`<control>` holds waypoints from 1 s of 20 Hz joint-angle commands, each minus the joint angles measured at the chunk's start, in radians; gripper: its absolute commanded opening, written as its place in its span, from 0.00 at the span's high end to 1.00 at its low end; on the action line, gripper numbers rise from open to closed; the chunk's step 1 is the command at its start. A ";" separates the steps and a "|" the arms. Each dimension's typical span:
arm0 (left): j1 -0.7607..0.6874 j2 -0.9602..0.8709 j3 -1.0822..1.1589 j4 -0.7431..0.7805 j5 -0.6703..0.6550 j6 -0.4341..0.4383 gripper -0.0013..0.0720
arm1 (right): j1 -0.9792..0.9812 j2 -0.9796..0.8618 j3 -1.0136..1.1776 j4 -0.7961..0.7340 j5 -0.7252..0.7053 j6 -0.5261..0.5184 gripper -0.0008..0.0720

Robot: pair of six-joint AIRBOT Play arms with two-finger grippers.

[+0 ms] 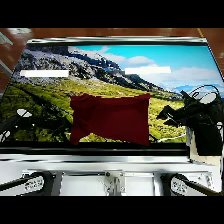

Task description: Fold the shirts.

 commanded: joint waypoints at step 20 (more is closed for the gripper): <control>-0.103 -0.049 0.064 -0.119 -0.038 0.059 0.92 | 0.283 -0.196 -0.126 0.020 -0.108 0.045 0.06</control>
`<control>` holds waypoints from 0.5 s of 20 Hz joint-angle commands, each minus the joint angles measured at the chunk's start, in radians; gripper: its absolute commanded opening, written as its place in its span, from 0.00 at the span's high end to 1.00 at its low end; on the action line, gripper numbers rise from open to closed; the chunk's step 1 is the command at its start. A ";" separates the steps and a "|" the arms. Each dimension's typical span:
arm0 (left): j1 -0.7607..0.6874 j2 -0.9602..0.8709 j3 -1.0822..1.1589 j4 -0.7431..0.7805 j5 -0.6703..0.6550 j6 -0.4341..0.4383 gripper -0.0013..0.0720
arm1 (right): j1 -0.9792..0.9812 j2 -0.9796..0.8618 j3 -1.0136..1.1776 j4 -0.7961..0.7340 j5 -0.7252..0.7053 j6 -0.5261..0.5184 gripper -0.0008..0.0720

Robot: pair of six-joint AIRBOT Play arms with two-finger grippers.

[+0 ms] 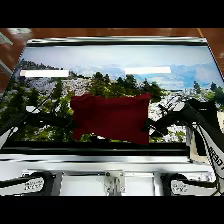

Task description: Fold the shirts.

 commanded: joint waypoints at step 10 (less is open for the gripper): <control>0.031 0.340 0.324 0.476 -0.123 -0.185 0.93 | 0.084 0.219 0.225 0.129 -0.054 -0.174 0.91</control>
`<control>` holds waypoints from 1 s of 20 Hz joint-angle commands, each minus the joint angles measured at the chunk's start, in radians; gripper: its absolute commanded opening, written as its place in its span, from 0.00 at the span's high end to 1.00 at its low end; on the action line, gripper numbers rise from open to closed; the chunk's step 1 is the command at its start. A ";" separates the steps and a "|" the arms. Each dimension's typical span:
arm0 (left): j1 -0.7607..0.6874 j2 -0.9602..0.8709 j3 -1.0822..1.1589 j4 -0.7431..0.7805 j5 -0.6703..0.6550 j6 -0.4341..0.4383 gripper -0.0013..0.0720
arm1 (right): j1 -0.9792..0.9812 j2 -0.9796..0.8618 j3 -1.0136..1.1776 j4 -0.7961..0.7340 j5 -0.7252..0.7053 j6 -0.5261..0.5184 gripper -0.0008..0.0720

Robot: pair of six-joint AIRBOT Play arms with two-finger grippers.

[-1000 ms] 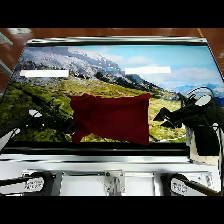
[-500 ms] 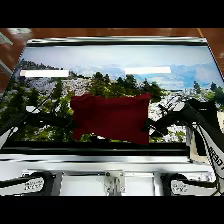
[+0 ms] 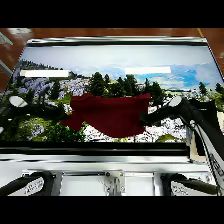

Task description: Fold the shirts.

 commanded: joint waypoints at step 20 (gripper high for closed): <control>0.040 0.435 0.808 0.424 -0.120 -0.127 0.93 | -0.023 0.517 0.753 -0.388 0.209 0.270 0.91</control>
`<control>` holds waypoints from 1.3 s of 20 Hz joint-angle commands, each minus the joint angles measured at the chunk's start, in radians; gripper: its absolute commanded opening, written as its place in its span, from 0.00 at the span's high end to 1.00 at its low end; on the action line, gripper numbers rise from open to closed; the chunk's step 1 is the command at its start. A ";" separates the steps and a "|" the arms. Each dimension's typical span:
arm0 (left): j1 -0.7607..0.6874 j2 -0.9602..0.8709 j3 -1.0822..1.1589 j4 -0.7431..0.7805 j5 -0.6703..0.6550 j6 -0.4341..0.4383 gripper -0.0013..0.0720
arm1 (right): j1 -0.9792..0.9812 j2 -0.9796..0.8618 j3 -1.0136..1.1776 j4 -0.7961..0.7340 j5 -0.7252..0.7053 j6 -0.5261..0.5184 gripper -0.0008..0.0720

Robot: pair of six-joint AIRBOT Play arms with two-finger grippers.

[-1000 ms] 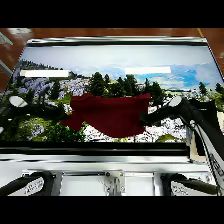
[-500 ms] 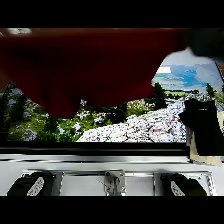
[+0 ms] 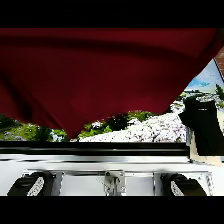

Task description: Fold the shirts.

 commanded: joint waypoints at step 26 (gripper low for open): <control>0.016 -1.036 -0.109 -0.223 -0.338 -0.072 0.11 | -0.032 -0.880 0.008 -0.136 0.019 0.006 0.20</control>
